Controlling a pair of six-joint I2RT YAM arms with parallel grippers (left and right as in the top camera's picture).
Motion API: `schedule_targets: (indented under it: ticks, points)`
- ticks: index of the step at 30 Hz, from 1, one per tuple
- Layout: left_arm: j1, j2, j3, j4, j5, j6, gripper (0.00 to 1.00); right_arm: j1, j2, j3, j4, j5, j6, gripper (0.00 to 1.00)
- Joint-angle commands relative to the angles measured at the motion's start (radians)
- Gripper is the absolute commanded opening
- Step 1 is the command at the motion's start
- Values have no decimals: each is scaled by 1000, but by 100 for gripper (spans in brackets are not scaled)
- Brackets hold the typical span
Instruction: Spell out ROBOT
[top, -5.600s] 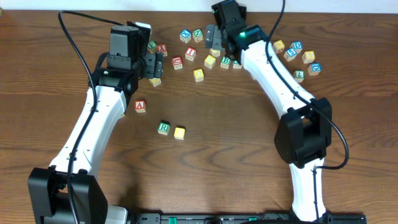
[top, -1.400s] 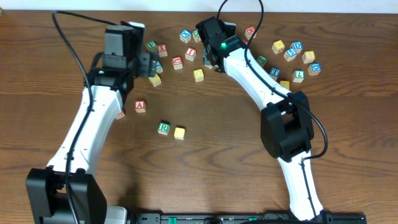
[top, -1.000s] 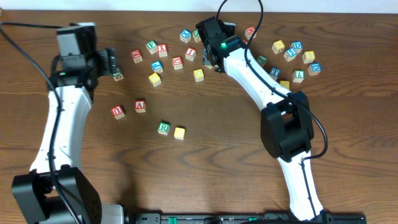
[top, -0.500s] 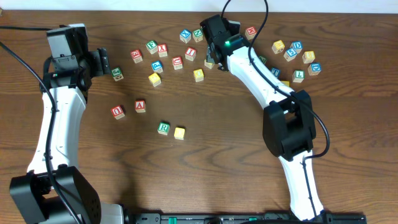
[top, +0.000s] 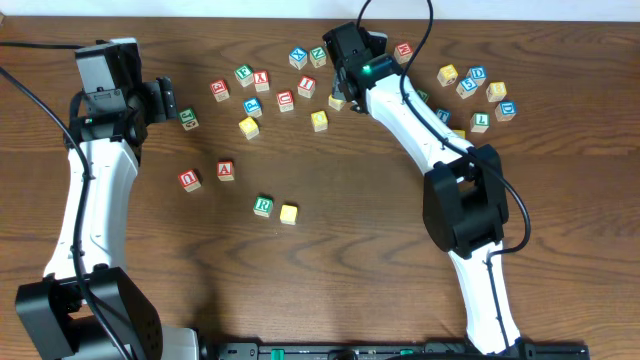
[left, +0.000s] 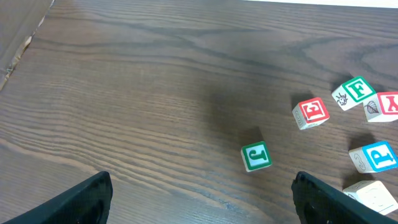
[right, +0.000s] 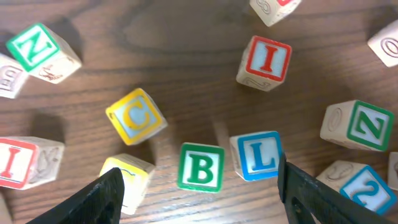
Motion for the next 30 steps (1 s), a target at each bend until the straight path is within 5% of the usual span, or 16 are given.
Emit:
schedule_targets:
  ticks: [1,30]
  points:
    - [5,14,-5,4,6,6,91,14,5,-38,32,12,17,75]
    - [5,14,-5,3,6,6,91,10,5,-64,65,42,17,72]
